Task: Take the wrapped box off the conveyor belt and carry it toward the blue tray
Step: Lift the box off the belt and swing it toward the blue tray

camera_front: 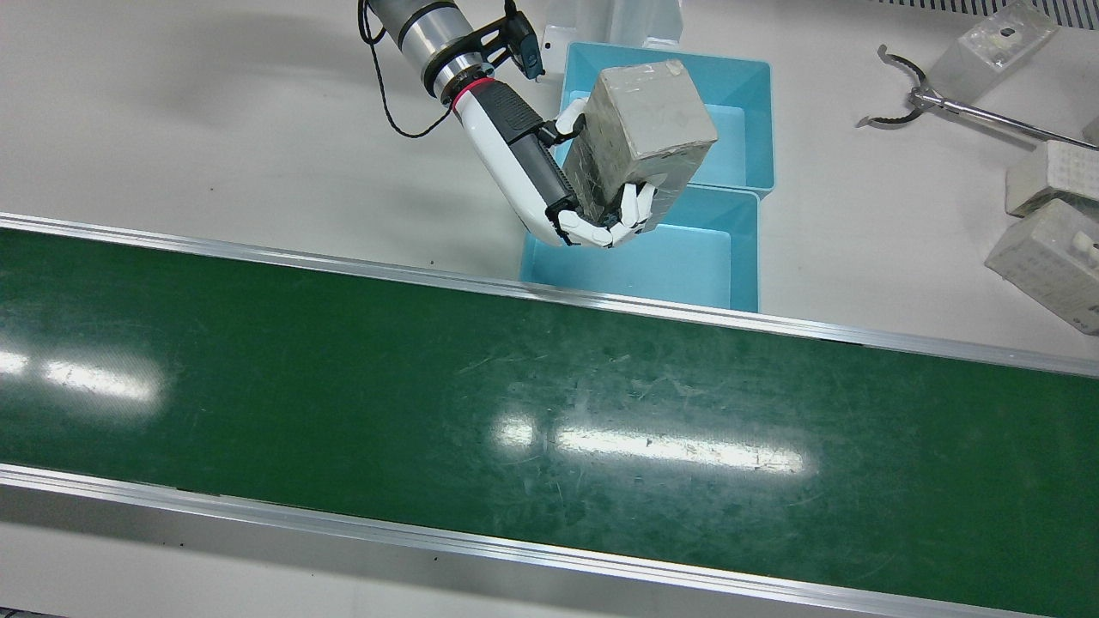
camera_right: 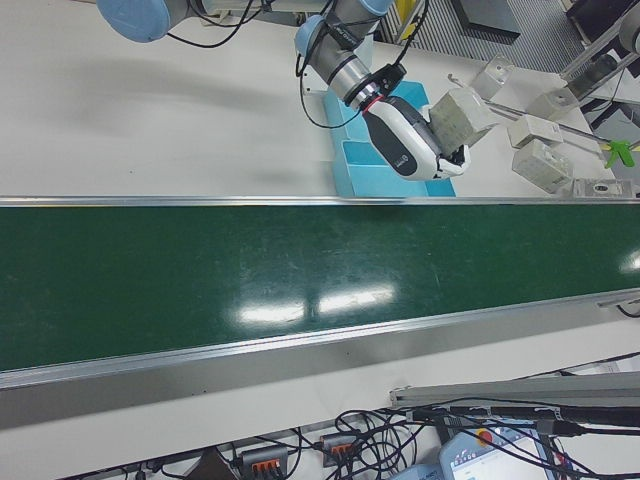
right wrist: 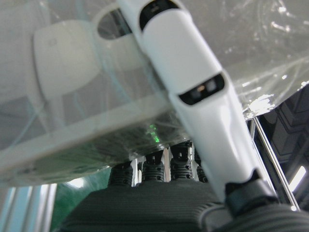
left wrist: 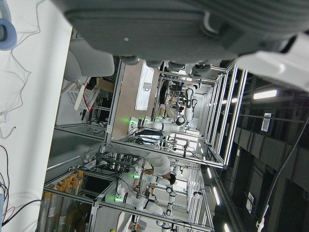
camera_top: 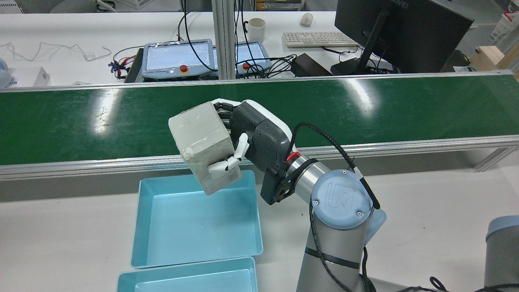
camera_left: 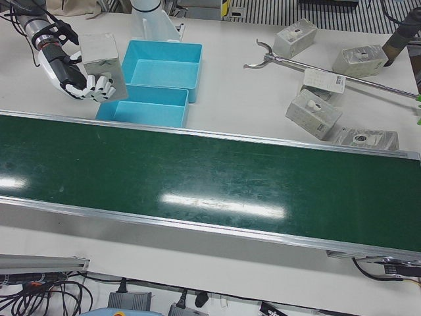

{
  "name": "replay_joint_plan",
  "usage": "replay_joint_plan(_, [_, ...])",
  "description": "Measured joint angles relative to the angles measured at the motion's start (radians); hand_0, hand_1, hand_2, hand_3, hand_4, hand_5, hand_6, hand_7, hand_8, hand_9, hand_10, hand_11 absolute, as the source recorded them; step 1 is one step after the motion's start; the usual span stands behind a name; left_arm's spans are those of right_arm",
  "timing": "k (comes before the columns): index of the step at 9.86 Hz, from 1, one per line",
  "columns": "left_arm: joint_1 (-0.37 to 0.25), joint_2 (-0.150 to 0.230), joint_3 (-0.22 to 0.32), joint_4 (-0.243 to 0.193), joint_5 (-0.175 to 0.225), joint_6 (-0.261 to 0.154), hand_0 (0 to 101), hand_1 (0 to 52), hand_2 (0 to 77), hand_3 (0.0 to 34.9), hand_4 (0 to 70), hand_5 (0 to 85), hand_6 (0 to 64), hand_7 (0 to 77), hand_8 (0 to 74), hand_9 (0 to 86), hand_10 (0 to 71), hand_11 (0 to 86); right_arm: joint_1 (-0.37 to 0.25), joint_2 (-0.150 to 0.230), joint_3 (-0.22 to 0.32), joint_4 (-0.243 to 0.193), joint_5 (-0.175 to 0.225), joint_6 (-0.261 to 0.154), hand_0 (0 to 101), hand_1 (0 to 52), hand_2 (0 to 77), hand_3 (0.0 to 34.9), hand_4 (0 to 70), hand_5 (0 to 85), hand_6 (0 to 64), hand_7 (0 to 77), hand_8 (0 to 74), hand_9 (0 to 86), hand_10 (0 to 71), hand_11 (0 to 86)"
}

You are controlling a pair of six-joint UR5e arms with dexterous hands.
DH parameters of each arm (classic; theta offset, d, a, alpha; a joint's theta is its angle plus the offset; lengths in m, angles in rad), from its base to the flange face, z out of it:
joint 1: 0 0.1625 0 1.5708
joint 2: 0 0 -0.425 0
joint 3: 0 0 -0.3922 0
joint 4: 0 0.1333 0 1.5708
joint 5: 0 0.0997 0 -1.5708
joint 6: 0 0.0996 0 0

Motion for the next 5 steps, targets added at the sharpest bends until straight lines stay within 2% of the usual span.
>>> replay_joint_plan(1, [0.000, 0.000, 0.000, 0.000, 0.000, 0.000, 0, 0.0, 0.5, 0.0, 0.0, 1.1, 0.0, 0.0, 0.5, 0.0, 0.5, 0.5, -0.003, -0.013, 0.012, 0.001, -0.019, 0.001, 57, 9.3, 28.9, 0.0, 23.5, 64.9, 39.3, 38.7, 34.4, 41.5, 33.8, 38.2])
replay_joint_plan(2, [0.000, 0.000, 0.000, 0.000, 0.000, 0.000, 0, 0.0, 0.5, 0.0, 0.0, 1.1, 0.5, 0.5, 0.5, 0.5, 0.5, 0.5, -0.007, -0.021, 0.026, 0.003, -0.030, 0.002, 57, 9.3, 28.9, 0.0, 15.8, 63.3, 34.9, 34.4, 34.4, 41.5, 25.6, 31.6])
replay_joint_plan(3, [0.000, 0.000, 0.000, 0.000, 0.000, 0.000, 0, 0.0, 0.5, 0.0, 0.0, 1.1, 0.5, 0.0, 0.5, 0.5, 0.5, 0.5, -0.014, -0.022, 0.036, 0.004, -0.035, 0.002, 50, 21.3, 16.4, 4.9, 13.1, 43.6, 20.2, 22.4, 12.0, 21.8, 12.5, 22.4])
replay_joint_plan(4, [0.000, 0.000, 0.000, 0.000, 0.000, 0.000, 0, 0.0, 0.5, 0.0, 0.0, 1.1, 0.0, 0.5, 0.5, 0.0, 0.5, 0.5, -0.026, -0.021, 0.047, 0.005, -0.038, 0.001, 49, 12.5, 14.7, 10.2, 10.9, 34.4, 11.4, 13.1, 0.0, 12.5, 0.0, 12.5])
replay_joint_plan(5, [0.000, 0.000, 0.000, 0.000, 0.000, 0.000, 0, 0.0, 0.5, 0.0, 0.0, 1.1, 0.0, 0.5, 0.5, 0.0, 0.5, 0.5, -0.039, -0.021, 0.055, 0.005, -0.039, -0.001, 49, 12.5, 14.7, 10.2, 10.9, 34.4, 11.4, 13.1, 0.0, 12.5, 0.0, 12.5])
